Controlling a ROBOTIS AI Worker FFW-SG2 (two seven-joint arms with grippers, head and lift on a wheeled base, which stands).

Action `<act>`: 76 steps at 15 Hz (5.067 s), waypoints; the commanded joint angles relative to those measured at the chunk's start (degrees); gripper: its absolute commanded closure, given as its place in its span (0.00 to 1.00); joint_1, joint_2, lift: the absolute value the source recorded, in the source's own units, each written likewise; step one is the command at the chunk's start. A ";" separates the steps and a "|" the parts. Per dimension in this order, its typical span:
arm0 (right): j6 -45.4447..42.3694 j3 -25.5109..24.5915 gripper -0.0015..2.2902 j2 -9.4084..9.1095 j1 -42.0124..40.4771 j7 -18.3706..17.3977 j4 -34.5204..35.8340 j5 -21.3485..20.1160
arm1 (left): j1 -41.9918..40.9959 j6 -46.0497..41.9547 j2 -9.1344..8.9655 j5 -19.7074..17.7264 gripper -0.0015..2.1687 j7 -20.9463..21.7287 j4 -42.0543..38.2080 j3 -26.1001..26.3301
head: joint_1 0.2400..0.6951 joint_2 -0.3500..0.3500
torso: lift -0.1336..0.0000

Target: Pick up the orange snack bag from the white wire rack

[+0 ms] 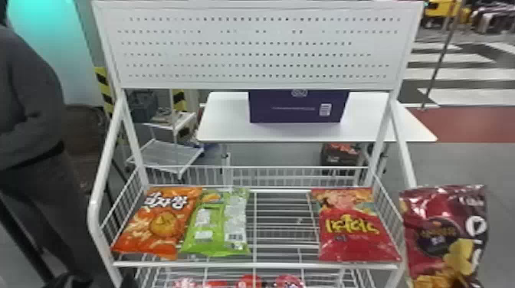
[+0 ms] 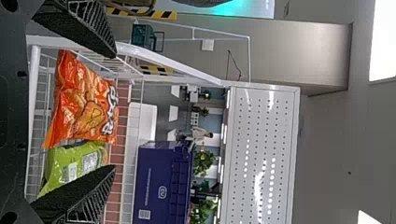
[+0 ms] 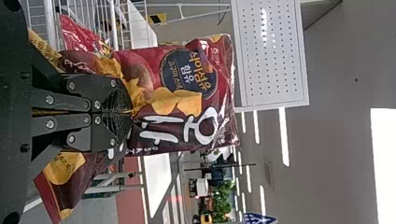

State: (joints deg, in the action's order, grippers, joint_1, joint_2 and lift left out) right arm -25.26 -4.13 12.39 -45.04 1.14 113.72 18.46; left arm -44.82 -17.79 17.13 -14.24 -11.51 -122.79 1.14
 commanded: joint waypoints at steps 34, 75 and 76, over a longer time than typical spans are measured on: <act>-0.26 0.00 0.92 -0.26 -0.49 0.00 0.19 0.09 | 39.02 35.51 -1.31 0.44 0.99 2.37 24.53 4.39 | 0.57 0.50 | 1.00; -1.14 0.09 0.92 0.18 -0.75 0.00 0.19 0.18 | 0.79 3.69 0.19 -4.40 0.99 2.29 -0.08 -0.70 | 0.57 0.50 | 1.00; -1.14 0.09 0.92 0.18 -0.75 0.00 0.19 0.18 | 1.05 3.87 0.10 -4.40 0.99 2.29 0.18 -0.62 | 0.57 0.50 | 1.00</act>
State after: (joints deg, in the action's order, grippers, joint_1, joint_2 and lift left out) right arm -26.41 -4.05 12.58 -45.85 1.14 113.91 18.61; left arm -44.09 -14.05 17.30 -18.63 -9.23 -122.91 0.40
